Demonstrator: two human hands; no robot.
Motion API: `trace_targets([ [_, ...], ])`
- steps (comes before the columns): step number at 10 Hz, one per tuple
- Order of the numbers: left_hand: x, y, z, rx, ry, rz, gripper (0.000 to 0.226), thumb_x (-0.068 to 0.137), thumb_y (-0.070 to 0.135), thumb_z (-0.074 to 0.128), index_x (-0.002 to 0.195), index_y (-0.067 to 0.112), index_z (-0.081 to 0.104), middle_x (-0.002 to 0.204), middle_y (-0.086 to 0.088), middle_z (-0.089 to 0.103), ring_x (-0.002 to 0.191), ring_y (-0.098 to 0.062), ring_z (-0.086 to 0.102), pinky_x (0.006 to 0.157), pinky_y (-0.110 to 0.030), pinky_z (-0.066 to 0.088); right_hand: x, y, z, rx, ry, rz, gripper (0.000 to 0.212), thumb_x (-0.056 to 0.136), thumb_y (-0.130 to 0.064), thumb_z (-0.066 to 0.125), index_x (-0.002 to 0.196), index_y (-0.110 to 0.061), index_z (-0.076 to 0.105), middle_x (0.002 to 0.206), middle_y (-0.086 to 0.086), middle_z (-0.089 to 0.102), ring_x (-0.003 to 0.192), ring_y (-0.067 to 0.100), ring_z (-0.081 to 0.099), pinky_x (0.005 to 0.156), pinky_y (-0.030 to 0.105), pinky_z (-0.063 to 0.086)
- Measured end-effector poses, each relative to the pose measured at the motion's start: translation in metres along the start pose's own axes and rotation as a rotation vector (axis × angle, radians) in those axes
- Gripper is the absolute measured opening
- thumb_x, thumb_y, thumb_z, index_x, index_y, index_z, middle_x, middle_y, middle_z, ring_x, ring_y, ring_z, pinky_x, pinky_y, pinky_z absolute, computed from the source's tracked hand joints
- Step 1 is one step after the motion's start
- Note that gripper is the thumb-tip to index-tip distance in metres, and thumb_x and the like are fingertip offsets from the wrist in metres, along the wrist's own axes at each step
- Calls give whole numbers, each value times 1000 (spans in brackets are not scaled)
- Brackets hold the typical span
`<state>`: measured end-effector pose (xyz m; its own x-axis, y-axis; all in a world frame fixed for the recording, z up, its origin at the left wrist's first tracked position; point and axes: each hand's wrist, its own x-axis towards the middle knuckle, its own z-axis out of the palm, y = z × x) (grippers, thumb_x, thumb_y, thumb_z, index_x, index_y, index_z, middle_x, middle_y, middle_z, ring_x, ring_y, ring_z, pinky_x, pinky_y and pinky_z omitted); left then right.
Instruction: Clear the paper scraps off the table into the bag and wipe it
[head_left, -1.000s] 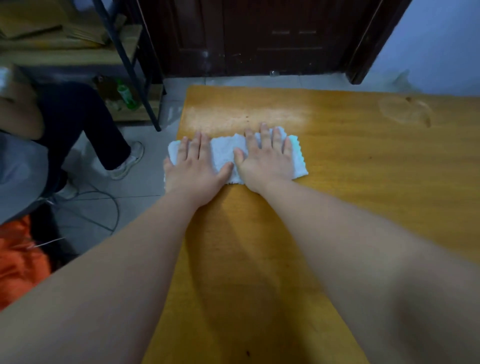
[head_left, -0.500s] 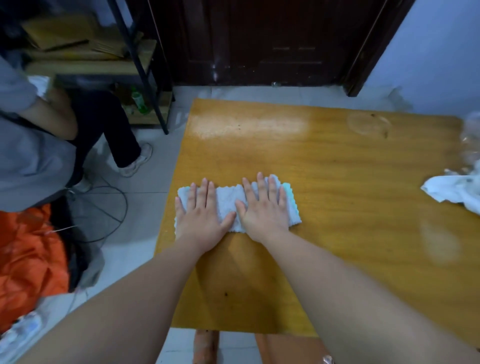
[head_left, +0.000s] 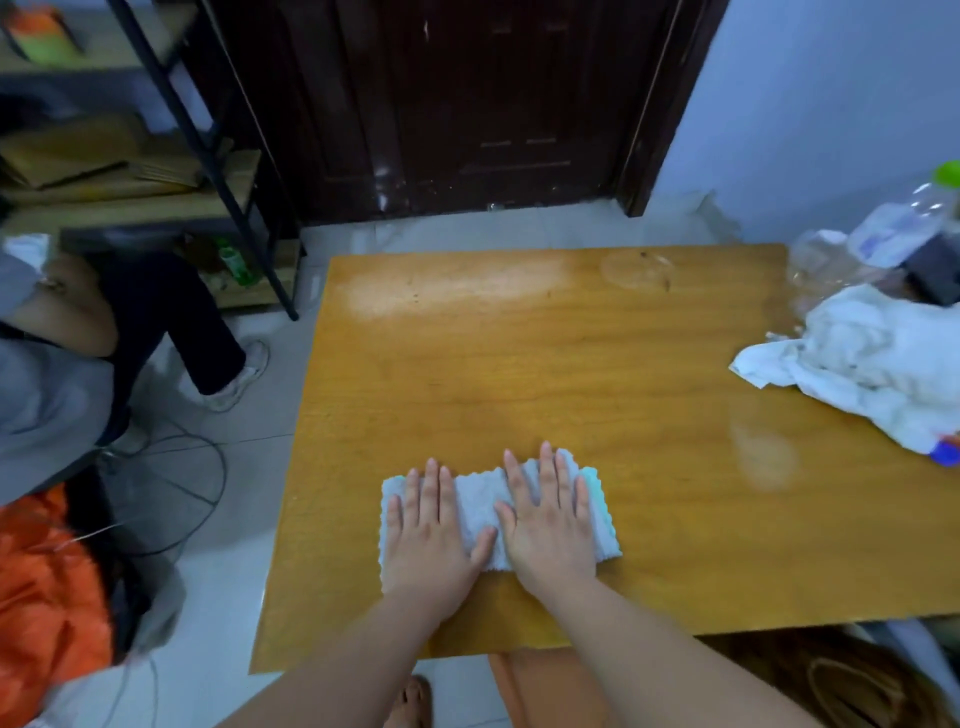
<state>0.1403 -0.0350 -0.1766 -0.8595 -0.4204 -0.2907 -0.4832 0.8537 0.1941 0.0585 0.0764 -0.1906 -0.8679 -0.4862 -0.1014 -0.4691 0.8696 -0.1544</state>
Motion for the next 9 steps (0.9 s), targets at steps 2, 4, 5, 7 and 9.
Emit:
trace_targets([
  [2, -1, 50, -3, 6, -92, -21, 85, 83, 59, 31, 142, 0, 42, 151, -17, 38, 139, -34, 38, 113, -47, 18, -15, 42, -17, 39, -27, 67, 59, 82, -46, 34, 138, -26, 36, 135, 16, 54, 123, 28, 54, 101, 42, 41],
  [4, 4, 80, -11, 3, -45, -1, 75, 97, 48, 31, 154, 11, -2, 161, -8, -17, 148, -28, -18, 119, -45, -5, -39, 93, -40, 156, -47, 26, 70, 92, -38, 46, 150, -31, 6, 158, 10, 11, 143, 25, 23, 114, 33, 23],
  [5, -3, 96, -29, -129, -34, -11, 66, 97, 40, 37, 154, 19, 11, 162, -11, -11, 149, -31, -13, 119, -42, -1, -46, 105, -64, 424, -10, 157, 65, 94, -29, 45, 149, -33, 9, 157, 0, 13, 134, 18, 37, 99, 28, 39],
  [7, -34, 114, -155, -1200, 396, 2, 26, 95, 4, 49, 93, 24, 66, 109, 7, 65, 97, 2, 59, 75, 2, 38, -48, 103, -183, 798, 255, 137, 22, 93, -20, 55, 104, -39, 60, 97, -22, 68, 98, -8, 58, 88, 18, 47],
  [9, -90, 111, -308, -1520, 579, 475, 21, 82, 13, 54, 77, 25, 71, 79, 7, 71, 77, -14, 65, 79, -26, 53, -84, 83, -352, 1033, 683, -114, 18, 87, -26, 52, 87, -31, 69, 86, -8, 73, 87, 7, 67, 77, 16, 49],
])
